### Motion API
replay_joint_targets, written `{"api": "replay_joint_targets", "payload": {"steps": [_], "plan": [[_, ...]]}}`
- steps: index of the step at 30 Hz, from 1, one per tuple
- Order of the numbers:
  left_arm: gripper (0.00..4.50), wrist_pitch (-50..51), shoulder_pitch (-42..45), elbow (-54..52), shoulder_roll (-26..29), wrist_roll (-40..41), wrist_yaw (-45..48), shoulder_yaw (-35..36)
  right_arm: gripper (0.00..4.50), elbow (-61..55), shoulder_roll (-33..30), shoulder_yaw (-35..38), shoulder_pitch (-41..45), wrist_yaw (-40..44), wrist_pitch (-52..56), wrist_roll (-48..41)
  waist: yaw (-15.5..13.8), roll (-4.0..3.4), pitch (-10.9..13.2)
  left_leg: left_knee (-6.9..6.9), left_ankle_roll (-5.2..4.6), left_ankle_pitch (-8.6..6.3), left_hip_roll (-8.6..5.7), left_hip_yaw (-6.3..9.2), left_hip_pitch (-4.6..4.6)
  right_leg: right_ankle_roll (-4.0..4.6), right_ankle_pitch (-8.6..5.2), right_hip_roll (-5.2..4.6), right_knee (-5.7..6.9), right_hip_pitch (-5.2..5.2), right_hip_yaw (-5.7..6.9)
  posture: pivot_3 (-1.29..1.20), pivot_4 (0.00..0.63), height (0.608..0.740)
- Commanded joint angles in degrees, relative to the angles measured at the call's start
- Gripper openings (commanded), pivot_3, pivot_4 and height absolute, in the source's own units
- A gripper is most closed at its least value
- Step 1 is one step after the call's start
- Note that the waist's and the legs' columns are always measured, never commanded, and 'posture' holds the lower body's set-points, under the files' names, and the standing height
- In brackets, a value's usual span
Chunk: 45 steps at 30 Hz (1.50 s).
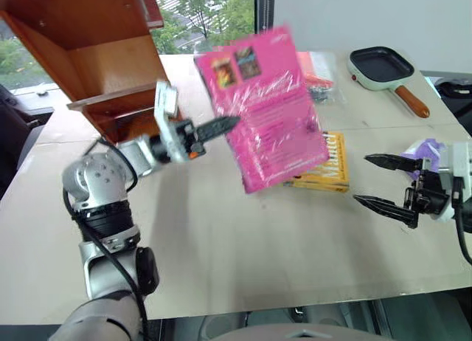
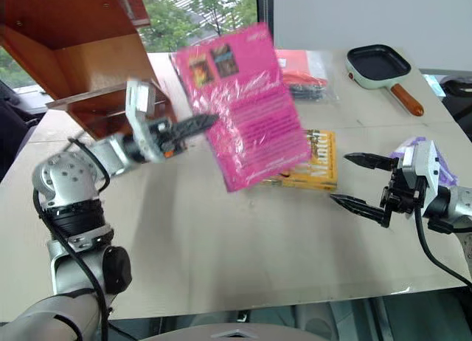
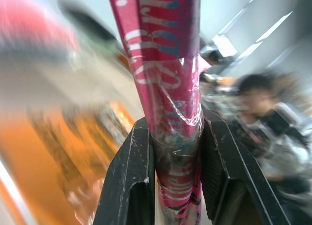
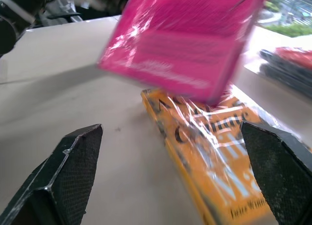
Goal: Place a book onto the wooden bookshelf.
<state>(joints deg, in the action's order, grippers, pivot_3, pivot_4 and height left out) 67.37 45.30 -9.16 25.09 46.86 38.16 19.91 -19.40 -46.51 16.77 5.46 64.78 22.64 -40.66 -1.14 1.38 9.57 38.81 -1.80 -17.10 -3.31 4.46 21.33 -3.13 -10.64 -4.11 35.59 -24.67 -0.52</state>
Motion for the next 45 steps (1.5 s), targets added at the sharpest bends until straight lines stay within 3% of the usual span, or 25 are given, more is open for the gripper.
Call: {"api": "replay_joint_targets", "payload": {"steps": [1,6,12,17,24,29,33,39,45], "plan": [[0.62,-8.31,4.62,-12.73,5.89,-8.64,-3.56,-9.39,4.5,3.49,0.3,-1.67,3.71,2.25,-2.68,1.2,0.31,-0.03,-0.02,0.0,0.01,0.01,-0.02,-0.02,-0.01,0.0,0.0,0.05,0.01,0.0,-0.01,0.0,0.15,0.74],[0.62,-24.43,8.4,-18.31,20.83,-30.85,-2.94,-27.34,4.5,7.08,1.58,-4.21,8.54,3.17,-3.32,1.88,0.9,-0.15,0.04,-0.37,0.01,0.01,-0.05,-0.33,-0.31,-0.01,-0.02,0.1,-0.1,-0.03,-0.24,0.0,0.15,0.74],[0.62,-42.92,11.49,-15.1,34.25,-55.01,-3.19,-34.74,4.5,12.15,2.91,-6.3,14.18,4.27,-4.07,2.82,0.96,-0.11,0.27,-0.42,0.0,0.02,-0.04,-0.35,-0.26,0.0,-0.01,0.2,-0.17,-0.08,-0.23,0.0,0.15,0.74],[0.62,-46.07,10.13,-16.19,35.95,-59.1,-0.91,-32.56,4.5,16.8,4.18,-8.17,18.91,6.14,-5.4,4.28,0.33,-0.09,0.31,-0.38,-0.02,0.02,-0.06,-0.34,-0.16,-0.02,-0.02,0.19,-0.22,-0.09,-0.14,0.0,0.15,0.74],[0.62,-40.36,5.65,-18.68,41.81,-64.22,6.01,-28.48,4.5,25.0,7.03,-7.75,28.49,7.28,-4.57,2.82,0.85,-0.1,0.35,-0.32,-0.03,0.02,-0.04,-0.27,-0.02,-0.02,-0.01,0.27,-0.18,-0.2,-0.06,0.0,0.15,0.74],[0.62,-37.37,5.56,-18.1,47.73,-68.35,13.96,-29.4,4.5,30.63,9.28,-8.9,33.46,8.09,-4.76,3.9,1.6,-0.08,0.37,-0.32,-0.04,0.02,-0.03,-0.26,0.01,-0.02,-0.02,0.31,-0.12,-0.24,-0.06,0.0,0.15,0.74],[0.62,-36.43,7.86,-18.04,48.28,-70.06,19.64,-31.06,4.5,36.71,10.99,-9.82,37.81,9.94,-6.83,5.91,1.86,-0.06,0.39,-0.27,-0.05,0.02,-0.05,-0.27,0.02,-0.02,-0.01,0.32,-0.09,-0.23,-0.08,0.0,0.15,0.74],[0.62,-29.09,5.85,-21.42,48.08,-75.99,20.93,-29.24,4.5,46.6,12.57,-9.9,44.33,12.72,-10.09,8.52,2.16,-0.09,0.41,-0.27,-0.05,0.02,-0.01,-0.27,0.05,-0.02,-0.02,0.38,0.04,-0.32,-0.1,0.0,0.15,0.74],[0.62,-19.45,0.86,-27.95,52.29,-80.86,26.03,-26.74,4.5,56.49,14.34,-10.04,50.52,16.14,-13.39,10.76,2.5,-0.11,0.42,-0.15,-0.02,0.03,0.07,-0.23,0.49,0.0,-0.01,0.43,0.23,-0.69,-0.1,0.0,0.15,0.74]]}}
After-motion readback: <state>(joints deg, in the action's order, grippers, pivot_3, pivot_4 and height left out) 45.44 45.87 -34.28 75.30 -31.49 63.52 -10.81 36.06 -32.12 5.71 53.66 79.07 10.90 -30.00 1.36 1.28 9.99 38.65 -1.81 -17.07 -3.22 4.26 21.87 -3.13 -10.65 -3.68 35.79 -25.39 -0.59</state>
